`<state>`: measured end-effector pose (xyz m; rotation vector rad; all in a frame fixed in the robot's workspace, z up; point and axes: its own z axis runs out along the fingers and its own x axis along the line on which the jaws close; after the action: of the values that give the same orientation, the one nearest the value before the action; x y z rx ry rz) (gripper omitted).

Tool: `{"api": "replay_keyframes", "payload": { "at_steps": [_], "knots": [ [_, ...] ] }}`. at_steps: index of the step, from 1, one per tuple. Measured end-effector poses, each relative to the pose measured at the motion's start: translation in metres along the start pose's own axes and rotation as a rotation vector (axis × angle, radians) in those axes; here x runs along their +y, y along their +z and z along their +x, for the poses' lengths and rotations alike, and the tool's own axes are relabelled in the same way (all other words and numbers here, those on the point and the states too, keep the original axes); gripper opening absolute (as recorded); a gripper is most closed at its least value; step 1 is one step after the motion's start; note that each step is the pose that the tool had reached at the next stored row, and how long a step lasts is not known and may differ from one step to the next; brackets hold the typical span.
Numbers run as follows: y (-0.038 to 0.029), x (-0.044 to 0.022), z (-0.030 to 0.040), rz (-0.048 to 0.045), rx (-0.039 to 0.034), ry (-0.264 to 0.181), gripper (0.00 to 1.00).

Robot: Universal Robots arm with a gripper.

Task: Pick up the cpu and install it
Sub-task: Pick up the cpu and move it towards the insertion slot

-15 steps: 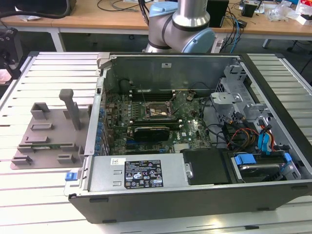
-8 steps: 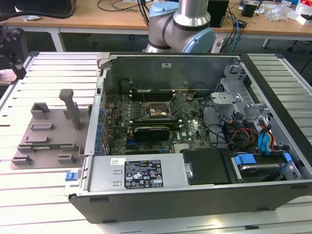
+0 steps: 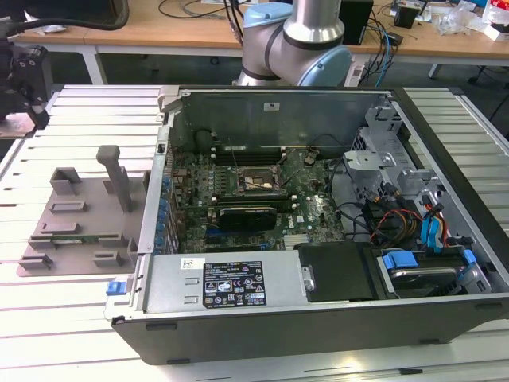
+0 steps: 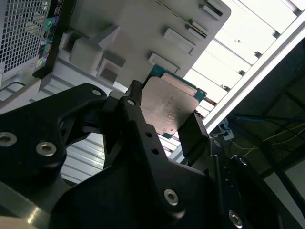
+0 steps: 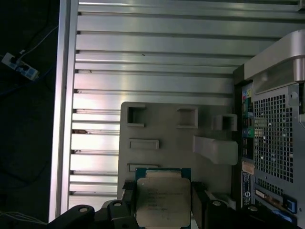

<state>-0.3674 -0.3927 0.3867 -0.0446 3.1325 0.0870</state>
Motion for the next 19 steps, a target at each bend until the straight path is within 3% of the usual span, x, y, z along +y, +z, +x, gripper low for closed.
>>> {"api": "replay_keyframes", "payload": {
  "at_steps": [5,8,19],
  "knots": [
    [0.0,-0.0003,-0.0094,0.0,0.0,0.0,0.55],
    [0.0002,-0.0007,-0.0223,0.0,0.0,0.0,0.55],
    [0.0003,-0.0014,-0.0464,0.0,0.0,0.0,0.55]
  ]
}}
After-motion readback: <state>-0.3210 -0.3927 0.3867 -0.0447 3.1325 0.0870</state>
